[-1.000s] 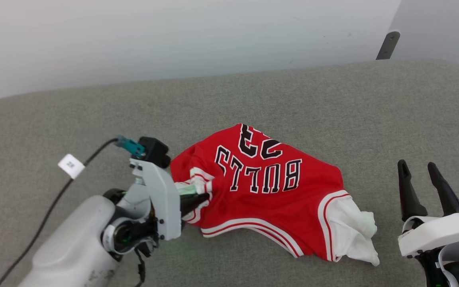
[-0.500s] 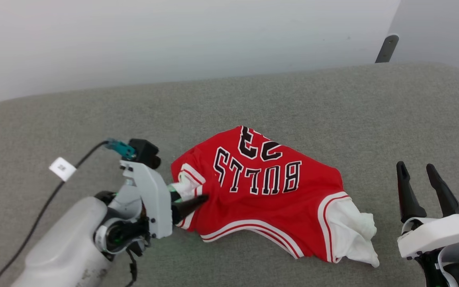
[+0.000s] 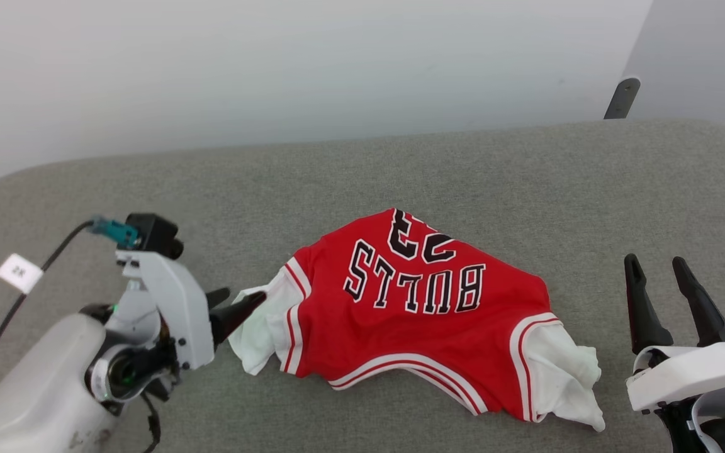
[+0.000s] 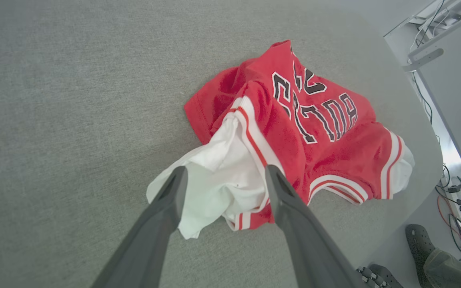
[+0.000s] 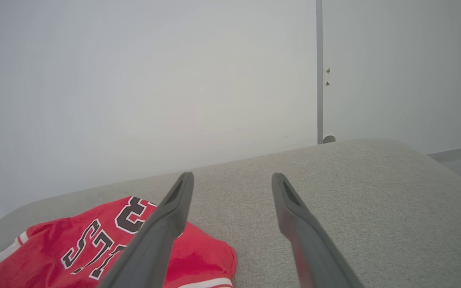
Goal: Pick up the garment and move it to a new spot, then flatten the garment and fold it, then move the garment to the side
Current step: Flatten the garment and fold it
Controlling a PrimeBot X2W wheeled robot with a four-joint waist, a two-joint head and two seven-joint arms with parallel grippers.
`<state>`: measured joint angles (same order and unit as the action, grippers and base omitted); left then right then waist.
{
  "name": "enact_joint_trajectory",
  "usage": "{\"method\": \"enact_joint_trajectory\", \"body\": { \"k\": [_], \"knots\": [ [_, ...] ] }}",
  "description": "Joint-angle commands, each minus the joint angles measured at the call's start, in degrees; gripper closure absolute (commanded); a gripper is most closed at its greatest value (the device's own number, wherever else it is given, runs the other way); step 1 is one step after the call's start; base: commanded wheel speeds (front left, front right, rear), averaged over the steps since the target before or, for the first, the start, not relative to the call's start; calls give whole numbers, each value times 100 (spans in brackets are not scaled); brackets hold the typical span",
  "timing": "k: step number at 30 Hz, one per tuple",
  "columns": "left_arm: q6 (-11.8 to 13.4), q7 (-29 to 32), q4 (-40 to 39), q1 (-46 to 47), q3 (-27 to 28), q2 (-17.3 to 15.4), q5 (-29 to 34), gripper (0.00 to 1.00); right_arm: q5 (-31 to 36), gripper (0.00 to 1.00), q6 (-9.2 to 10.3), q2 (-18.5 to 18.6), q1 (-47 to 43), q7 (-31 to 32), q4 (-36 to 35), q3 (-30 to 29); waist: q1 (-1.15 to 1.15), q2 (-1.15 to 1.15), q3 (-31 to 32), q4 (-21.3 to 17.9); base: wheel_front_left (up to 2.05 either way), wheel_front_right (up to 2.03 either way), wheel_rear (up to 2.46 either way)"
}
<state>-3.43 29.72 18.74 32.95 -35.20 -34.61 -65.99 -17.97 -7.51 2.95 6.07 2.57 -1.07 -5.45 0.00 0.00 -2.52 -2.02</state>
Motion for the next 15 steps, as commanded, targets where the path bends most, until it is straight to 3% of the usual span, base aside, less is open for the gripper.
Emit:
{"method": "enact_joint_trajectory", "body": {
  "k": [1, 15],
  "knots": [
    [30, -37, 47, -116, 0, -28, 31, 0, -7, 0, 4, -11, -96, 20, -52, 19, 0, 0, 18, 4, 0, 0, 0],
    [-315, -643, 1078, -60, -217, 85, 363, 0, 44, 0, 4, -3, -3, 251, -416, 33, 0, 0, -188, -129, 0, 0, 0]
  ]
}}
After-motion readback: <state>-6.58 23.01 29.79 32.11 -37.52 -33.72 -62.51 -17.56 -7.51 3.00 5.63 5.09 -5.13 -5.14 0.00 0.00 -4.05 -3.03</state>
